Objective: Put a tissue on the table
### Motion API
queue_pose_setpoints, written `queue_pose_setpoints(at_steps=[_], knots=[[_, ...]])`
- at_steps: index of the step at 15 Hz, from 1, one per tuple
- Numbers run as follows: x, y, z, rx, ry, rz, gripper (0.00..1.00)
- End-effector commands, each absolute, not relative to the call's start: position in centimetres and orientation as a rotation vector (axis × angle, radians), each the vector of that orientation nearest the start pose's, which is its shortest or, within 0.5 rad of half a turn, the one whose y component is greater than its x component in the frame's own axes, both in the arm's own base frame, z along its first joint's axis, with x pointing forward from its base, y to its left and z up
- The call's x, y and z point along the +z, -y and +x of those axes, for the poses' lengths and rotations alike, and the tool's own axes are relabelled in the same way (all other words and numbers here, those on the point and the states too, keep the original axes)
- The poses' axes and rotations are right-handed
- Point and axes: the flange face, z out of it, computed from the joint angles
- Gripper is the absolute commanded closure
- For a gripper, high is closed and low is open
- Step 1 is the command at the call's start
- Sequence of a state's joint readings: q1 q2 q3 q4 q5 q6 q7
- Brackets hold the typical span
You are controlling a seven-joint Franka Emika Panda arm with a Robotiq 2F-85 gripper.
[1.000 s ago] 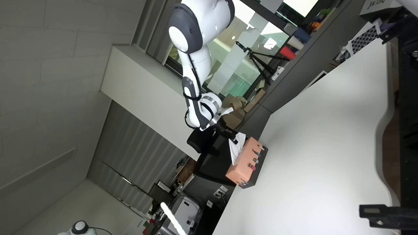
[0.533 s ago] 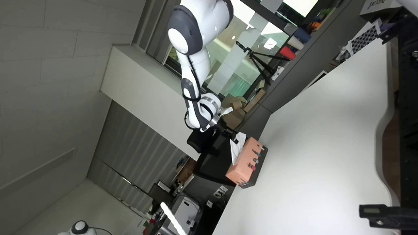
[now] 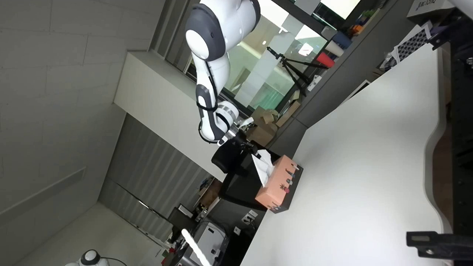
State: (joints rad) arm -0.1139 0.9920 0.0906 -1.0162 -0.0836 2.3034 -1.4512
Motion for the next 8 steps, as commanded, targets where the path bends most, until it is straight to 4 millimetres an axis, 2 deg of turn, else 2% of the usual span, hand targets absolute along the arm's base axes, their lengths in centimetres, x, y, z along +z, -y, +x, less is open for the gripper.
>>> queue_pose_setpoints(at_steps=[1,4,8], knots=[[32.0,4.6,80.6,-0.407,2.172,-2.506,1.0],[34.7,3.7,80.2,-0.447,2.206,-2.445,1.0],[38.0,1.7,79.2,-0.537,2.289,-2.266,1.0]])
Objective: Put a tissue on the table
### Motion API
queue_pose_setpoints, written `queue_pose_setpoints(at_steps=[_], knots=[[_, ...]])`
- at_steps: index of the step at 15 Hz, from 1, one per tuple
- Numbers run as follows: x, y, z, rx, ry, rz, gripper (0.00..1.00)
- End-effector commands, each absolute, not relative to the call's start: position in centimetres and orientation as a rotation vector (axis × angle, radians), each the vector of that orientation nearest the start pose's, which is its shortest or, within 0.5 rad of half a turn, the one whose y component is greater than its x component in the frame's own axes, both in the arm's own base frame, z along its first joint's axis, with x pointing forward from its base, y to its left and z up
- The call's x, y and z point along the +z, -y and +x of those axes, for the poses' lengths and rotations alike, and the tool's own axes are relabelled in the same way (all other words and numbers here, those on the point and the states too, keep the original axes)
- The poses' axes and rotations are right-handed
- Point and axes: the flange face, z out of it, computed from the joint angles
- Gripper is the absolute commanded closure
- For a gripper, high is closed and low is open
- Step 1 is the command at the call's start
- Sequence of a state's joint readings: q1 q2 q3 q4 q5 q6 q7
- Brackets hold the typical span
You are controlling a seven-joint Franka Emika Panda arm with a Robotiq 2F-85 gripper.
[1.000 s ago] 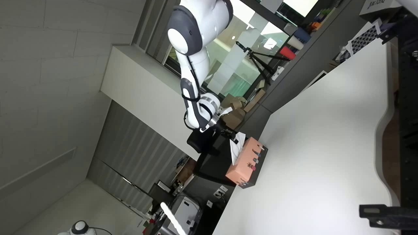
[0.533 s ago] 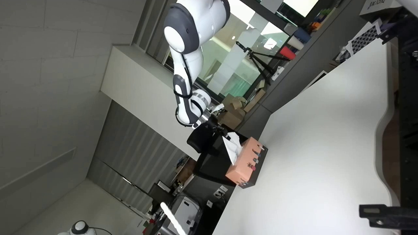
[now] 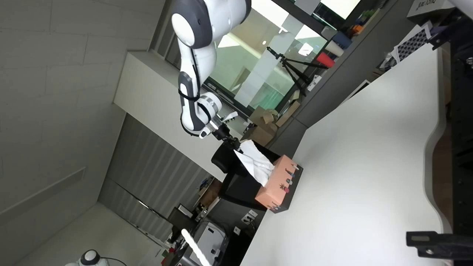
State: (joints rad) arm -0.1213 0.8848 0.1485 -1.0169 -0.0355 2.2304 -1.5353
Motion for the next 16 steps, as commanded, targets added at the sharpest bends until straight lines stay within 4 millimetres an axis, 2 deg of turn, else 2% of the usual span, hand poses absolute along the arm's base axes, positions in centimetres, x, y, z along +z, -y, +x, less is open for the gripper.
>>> queue_pose_setpoints(at_steps=[1,6,8,11,16], knots=[[38.5,1.2,78.8,-0.556,2.311,-2.207,1.0],[40.3,-1.4,76.9,-0.593,2.418,-1.99,1.0],[39.7,-2.4,75.8,-0.567,2.441,-1.91,1.0],[37.7,-3.3,73.8,-0.462,2.445,-1.816,1.0],[34.6,-1.8,71.1,-0.338,2.423,-1.887,1.0]])
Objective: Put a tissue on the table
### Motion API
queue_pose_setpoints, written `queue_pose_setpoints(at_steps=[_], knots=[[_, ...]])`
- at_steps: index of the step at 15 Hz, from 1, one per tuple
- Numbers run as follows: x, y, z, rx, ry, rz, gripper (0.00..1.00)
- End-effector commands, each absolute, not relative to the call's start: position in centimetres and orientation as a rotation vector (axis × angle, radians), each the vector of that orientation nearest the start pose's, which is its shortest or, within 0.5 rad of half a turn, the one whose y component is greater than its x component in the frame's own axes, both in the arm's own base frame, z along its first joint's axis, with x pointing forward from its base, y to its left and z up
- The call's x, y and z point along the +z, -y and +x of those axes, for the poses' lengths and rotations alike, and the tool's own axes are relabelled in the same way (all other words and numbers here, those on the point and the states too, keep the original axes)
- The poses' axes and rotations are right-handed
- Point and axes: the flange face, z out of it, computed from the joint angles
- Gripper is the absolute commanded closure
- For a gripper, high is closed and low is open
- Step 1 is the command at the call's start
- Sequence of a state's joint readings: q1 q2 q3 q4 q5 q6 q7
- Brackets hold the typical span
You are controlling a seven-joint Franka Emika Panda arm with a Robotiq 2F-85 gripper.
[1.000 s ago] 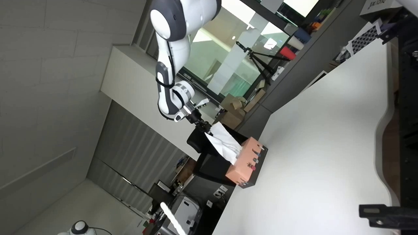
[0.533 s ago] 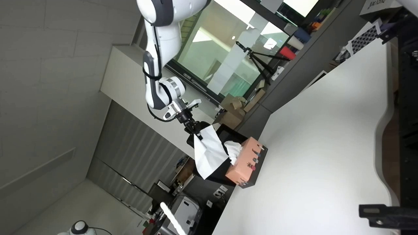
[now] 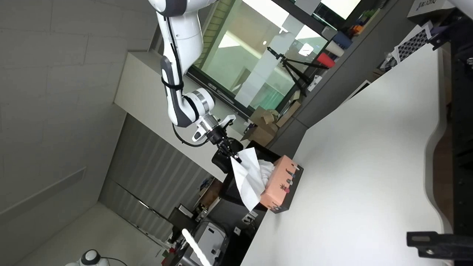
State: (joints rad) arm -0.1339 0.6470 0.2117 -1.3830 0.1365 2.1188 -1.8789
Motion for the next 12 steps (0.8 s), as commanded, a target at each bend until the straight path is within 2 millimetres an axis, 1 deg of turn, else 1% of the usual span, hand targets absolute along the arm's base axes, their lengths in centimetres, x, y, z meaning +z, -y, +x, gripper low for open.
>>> queue_pose_setpoints(at_steps=[1,5,7,9,10,11,12], knots=[[33.9,-1.2,70.5,0.327,-2.495,1.967,1.0],[31.6,1.6,68.7,0.174,-2.463,2.05,1.0],[30.1,3.4,68.3,0.027,-2.466,2.085,1.0],[29.1,5.1,67.9,-0.116,-2.467,2.117,1.0],[28.8,5.8,67.5,-0.2,-2.501,2.122,1.0],[28.3,6.4,67.0,-0.299,-2.582,2.101,1.0],[27.8,6.8,66.6,-0.382,-2.627,2.1,1.0]])
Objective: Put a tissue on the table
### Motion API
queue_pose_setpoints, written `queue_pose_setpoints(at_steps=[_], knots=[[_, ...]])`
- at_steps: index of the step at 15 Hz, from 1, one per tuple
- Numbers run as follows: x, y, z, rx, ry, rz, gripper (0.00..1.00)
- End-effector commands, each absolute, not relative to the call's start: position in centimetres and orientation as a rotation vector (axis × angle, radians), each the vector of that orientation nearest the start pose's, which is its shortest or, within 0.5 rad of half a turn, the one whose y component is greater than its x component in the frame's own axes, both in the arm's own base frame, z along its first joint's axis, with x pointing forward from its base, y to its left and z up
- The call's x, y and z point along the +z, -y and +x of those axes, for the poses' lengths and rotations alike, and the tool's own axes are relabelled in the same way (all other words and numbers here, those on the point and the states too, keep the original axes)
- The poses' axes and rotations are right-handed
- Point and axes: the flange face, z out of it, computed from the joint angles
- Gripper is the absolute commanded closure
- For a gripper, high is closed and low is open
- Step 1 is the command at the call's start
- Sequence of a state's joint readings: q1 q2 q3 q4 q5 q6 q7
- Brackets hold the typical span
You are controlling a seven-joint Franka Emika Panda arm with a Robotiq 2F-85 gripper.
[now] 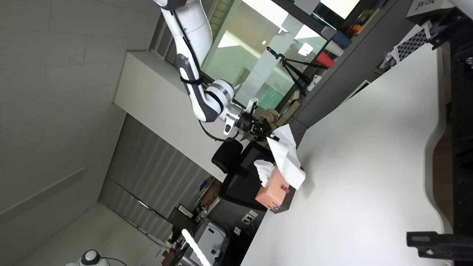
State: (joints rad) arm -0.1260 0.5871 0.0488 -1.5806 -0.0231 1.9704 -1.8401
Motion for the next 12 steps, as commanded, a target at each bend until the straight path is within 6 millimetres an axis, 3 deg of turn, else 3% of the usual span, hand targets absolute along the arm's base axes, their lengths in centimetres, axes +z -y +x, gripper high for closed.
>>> queue_pose_setpoints(at_steps=[1,6,12], knots=[[27.2,7.1,66.2,-0.467,-2.677,2.103,1.0],[24.0,8.2,66.2,-0.81,-2.673,2.152,1.0],[17.5,8.1,68.2,-0.971,-2.64,2.191,1.0]])
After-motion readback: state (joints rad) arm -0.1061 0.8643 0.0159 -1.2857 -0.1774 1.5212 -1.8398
